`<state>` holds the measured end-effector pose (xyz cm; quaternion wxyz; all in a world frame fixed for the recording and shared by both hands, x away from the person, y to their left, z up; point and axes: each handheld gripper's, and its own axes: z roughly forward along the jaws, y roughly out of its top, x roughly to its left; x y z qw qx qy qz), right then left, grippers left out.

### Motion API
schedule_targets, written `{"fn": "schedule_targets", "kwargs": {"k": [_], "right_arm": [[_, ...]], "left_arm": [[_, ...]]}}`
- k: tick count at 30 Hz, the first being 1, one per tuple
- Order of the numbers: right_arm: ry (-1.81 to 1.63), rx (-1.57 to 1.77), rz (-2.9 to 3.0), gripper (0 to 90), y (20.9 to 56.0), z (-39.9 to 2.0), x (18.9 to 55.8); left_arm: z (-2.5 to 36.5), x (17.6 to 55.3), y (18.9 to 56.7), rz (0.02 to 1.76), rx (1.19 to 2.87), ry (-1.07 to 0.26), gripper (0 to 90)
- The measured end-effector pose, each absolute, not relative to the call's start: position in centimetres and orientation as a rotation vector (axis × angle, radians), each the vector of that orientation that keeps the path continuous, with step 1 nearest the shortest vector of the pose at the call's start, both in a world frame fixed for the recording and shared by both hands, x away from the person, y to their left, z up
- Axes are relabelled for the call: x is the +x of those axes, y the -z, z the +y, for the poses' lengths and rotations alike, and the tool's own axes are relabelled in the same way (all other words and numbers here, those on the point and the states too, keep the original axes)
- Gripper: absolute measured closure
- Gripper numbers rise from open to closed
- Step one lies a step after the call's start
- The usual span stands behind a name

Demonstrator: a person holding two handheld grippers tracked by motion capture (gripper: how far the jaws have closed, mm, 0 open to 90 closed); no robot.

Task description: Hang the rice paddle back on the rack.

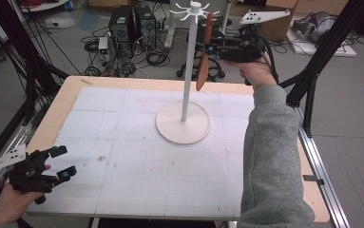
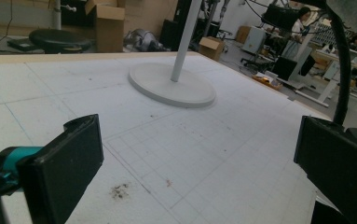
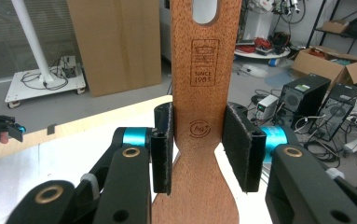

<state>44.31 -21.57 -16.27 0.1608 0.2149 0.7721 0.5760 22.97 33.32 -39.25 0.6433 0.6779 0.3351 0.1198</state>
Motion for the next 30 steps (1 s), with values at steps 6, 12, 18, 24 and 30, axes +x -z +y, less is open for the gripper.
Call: {"fn": "schedule_targets", "kwargs": {"k": [6, 12, 18, 24, 30], "right_arm": [[-1.648, 0.613, 2.204, 64.1, 16.5, -21.4, 44.4], [-1.642, 0.612, 2.192, 63.5, 16.5, -21.5, 44.2], [-1.684, 0.627, 2.15, 50.3, 16.7, -22.0, 43.8], [-1.684, 0.645, 2.143, 36.7, 17.3, -22.9, 43.4], [-1.669, 0.656, 2.106, 9.2, 17.8, -23.2, 42.9]], "left_arm": [[33.3, 23.0, 39.3, 0.765, 1.544, -0.274, 1.8], [33.3, 23.0, 39.3, 0.763, 1.547, -0.273, 1.8], [33.1, 23.1, 39.3, 0.76, 1.549, -0.269, 1.8], [32.9, 23.4, 39.4, 0.759, 1.555, -0.261, 1.8], [32.5, 23.6, 39.5, 0.751, 1.567, -0.253, 1.8]]}}
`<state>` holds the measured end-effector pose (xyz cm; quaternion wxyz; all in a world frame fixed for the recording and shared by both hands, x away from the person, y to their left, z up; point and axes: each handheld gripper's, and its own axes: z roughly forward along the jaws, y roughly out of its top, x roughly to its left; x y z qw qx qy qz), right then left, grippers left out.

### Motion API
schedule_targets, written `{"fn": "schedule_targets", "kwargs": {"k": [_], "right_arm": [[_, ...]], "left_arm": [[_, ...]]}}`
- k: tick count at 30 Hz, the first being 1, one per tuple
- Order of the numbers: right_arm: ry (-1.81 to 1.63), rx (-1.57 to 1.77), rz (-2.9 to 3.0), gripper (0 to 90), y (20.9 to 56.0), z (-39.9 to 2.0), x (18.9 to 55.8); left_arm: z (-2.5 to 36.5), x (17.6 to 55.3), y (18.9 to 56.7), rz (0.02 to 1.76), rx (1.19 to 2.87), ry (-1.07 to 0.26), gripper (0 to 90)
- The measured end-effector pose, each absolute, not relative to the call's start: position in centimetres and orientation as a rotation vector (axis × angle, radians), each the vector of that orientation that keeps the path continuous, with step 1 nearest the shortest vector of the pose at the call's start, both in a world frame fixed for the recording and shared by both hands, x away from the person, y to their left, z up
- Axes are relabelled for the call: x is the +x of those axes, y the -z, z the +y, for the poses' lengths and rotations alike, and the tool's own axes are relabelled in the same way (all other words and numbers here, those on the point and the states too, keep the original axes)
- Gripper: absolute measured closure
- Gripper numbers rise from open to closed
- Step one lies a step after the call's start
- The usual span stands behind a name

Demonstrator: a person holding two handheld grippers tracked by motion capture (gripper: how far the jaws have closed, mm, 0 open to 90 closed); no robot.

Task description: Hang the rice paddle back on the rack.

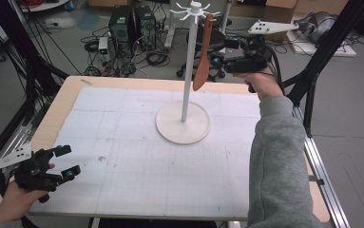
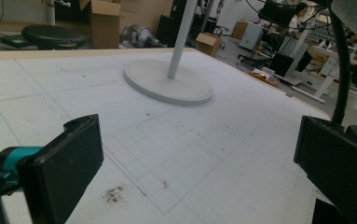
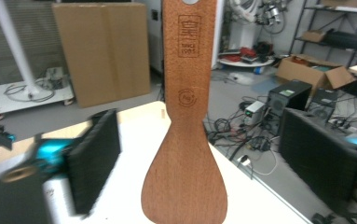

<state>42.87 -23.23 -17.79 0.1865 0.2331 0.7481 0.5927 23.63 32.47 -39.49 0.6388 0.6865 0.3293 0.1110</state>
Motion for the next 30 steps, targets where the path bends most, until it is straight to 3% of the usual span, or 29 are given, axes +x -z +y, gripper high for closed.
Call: {"fn": "schedule_targets", "kwargs": {"k": [2, 30], "right_arm": [[-1.672, 0.65, 2.095, 0.0, 17.9, -23.2, 42.6], [-1.704, 0.66, 2.114, 0.0, 23.1, -25.3, 38.3]], "left_arm": [[32.3, 23.7, 39.5, 0.748, 1.567, -0.252, 1.8], [30.8, 25.1, 39.1, 0.721, 1.552, -0.235, 1.8]]}}
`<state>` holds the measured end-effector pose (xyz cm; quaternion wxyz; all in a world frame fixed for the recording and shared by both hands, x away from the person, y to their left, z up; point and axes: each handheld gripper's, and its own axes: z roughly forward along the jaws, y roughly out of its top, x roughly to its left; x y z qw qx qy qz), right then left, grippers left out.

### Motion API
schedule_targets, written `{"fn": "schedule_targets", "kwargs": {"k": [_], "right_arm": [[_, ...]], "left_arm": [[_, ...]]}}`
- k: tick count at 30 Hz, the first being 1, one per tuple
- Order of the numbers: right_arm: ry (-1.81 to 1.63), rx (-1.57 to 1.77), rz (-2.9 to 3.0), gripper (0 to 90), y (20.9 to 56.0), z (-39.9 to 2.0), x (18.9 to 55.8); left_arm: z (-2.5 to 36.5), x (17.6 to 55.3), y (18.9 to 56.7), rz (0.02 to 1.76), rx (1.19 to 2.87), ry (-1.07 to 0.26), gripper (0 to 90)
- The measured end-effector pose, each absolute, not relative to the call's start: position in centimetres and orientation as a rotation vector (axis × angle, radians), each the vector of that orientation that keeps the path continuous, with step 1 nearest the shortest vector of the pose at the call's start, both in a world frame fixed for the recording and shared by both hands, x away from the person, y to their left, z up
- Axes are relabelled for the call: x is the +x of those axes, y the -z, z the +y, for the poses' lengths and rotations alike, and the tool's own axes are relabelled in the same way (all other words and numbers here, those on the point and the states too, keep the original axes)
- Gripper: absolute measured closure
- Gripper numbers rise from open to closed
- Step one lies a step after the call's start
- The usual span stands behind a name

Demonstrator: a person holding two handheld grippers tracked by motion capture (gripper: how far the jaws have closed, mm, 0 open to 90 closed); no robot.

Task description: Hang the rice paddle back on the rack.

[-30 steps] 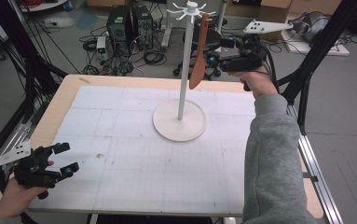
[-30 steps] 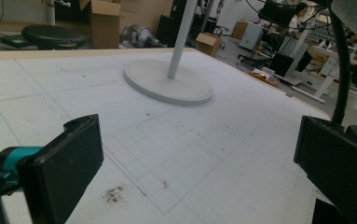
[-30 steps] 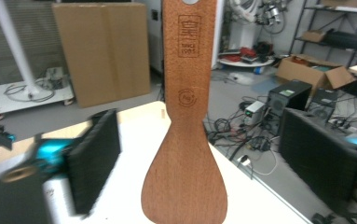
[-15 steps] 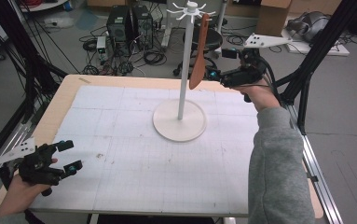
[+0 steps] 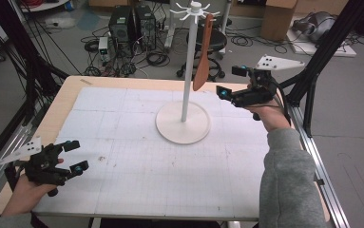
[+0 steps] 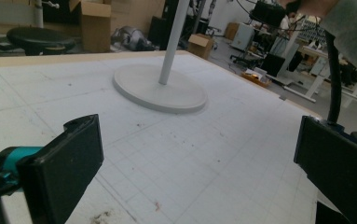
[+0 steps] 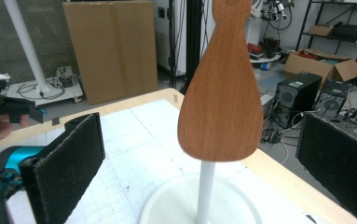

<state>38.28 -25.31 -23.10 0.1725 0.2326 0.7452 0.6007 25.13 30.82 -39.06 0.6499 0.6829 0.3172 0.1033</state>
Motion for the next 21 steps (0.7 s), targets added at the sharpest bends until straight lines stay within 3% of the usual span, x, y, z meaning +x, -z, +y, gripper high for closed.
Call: {"fn": "schedule_targets", "kwargs": {"k": [21], "right_arm": [[-1.724, 0.681, 2.134, 0.0, 26.7, -26.6, 35.9]], "left_arm": [[30.4, 25.8, 38.6, 0.707, 1.533, -0.231, 1.8]]}}
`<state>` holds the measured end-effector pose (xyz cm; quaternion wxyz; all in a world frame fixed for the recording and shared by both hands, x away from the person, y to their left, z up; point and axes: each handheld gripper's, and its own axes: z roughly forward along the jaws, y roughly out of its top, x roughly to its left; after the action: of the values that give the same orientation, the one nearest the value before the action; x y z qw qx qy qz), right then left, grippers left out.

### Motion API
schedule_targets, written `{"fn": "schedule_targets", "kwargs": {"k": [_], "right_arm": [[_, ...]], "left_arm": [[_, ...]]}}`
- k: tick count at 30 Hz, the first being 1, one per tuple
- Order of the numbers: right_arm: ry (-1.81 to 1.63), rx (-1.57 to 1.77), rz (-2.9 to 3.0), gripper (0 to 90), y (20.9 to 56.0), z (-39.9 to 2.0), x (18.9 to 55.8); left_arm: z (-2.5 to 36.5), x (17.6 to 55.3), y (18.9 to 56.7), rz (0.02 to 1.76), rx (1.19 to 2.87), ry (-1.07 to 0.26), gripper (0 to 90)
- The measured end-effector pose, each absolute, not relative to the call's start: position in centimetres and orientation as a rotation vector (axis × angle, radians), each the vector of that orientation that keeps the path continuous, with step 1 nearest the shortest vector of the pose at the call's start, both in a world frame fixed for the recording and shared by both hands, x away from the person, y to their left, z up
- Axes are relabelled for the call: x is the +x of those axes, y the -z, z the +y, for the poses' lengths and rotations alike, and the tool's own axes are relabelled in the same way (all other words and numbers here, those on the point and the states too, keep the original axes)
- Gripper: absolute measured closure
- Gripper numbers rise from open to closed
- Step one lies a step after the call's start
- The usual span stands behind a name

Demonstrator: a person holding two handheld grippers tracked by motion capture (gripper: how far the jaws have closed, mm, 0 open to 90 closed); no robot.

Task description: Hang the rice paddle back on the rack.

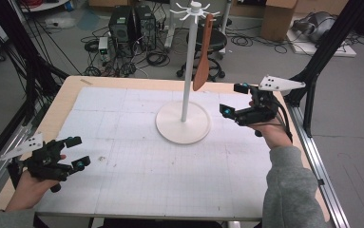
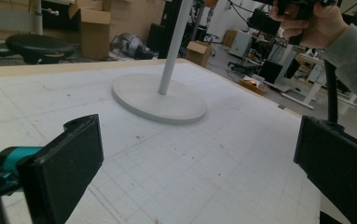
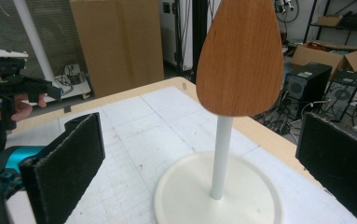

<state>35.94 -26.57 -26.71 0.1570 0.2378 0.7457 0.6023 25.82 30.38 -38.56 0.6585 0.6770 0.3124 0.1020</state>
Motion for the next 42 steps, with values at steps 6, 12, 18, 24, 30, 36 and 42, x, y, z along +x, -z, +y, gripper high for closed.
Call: {"fn": "schedule_targets", "kwargs": {"k": [6, 12, 18, 24, 30, 36, 42], "right_arm": [[-1.76, 0.701, 2.104, 0.0, 27.9, -27.5, 34.7], [-1.778, 0.748, 2.067, 0.0, 29.8, -28.6, 33.5], [-1.794, 0.777, 2.032, 0.0, 32.0, -29.3, 32.4], [-1.766, 0.771, 2.069, 0.0, 33.8, -29.2, 31.4], [-1.777, 0.788, 2.066, 0.0, 35.3, -29.6, 30.6], [-1.778, 0.825, 2.047, 0.0, 36.7, -30.4, 30.0], [-1.726, 0.861, 2.092, 0.0, 38.7, -30.7, 29.7]], "left_arm": [[30.1, 25.7, 37.8, 0.675, 1.531, -0.241, 1.8], [30.1, 25.5, 37.2, 0.654, 1.519, -0.243, 1.8], [29.8, 25.5, 37.0, 0.646, 1.519, -0.246, 1.8], [29.5, 25.5, 37.0, 0.638, 1.53, -0.245, 1.8], [29.4, 25.4, 37.0, 0.636, 1.535, -0.248, 1.8], [29.3, 25.4, 37.2, 0.638, 1.541, -0.25, 1.8], [28.9, 25.4, 37.3, 0.637, 1.553, -0.25, 1.8]]}}
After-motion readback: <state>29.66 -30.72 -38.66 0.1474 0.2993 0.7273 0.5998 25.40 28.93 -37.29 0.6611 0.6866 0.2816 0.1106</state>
